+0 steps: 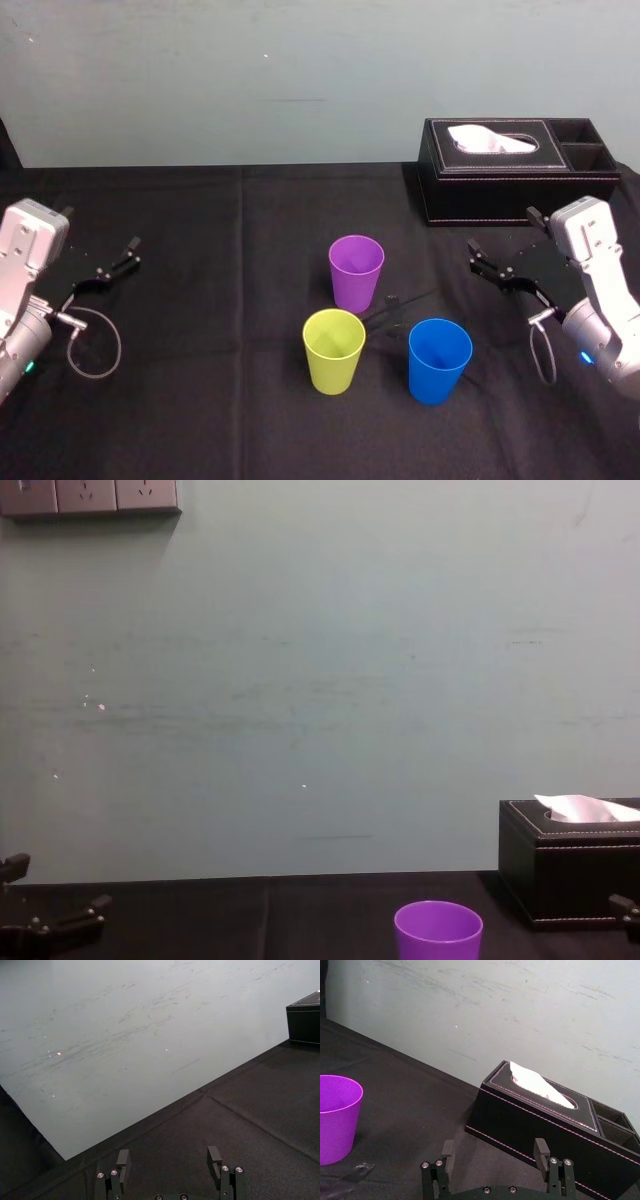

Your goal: Stack the three plastic cups sequentially using one hand.

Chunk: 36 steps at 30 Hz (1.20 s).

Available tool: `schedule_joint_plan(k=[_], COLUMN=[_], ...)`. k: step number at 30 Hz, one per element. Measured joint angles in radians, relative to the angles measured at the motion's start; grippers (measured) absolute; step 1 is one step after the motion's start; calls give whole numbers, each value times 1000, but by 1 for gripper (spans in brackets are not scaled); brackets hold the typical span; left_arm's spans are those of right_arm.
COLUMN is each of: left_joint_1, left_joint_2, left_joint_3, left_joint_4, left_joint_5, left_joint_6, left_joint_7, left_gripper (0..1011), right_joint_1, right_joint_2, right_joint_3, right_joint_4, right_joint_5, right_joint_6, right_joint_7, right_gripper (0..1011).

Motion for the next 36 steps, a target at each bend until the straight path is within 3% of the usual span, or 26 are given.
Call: schedule_joint_plan(k=[36], left_joint_1=[0], left_joint_2=[0], left_joint_3=[0], left_joint_4=[0], left_joint_5=[0], left_joint_6=[0], left_joint_7=[0], left_gripper=[1010], right_joint_1=[0], right_joint_2=[0], right_joint_3=[0], right_joint_4=[0], right_joint_5=[0], right_joint_6=[0], right_joint_7=[0], right_gripper=[1003])
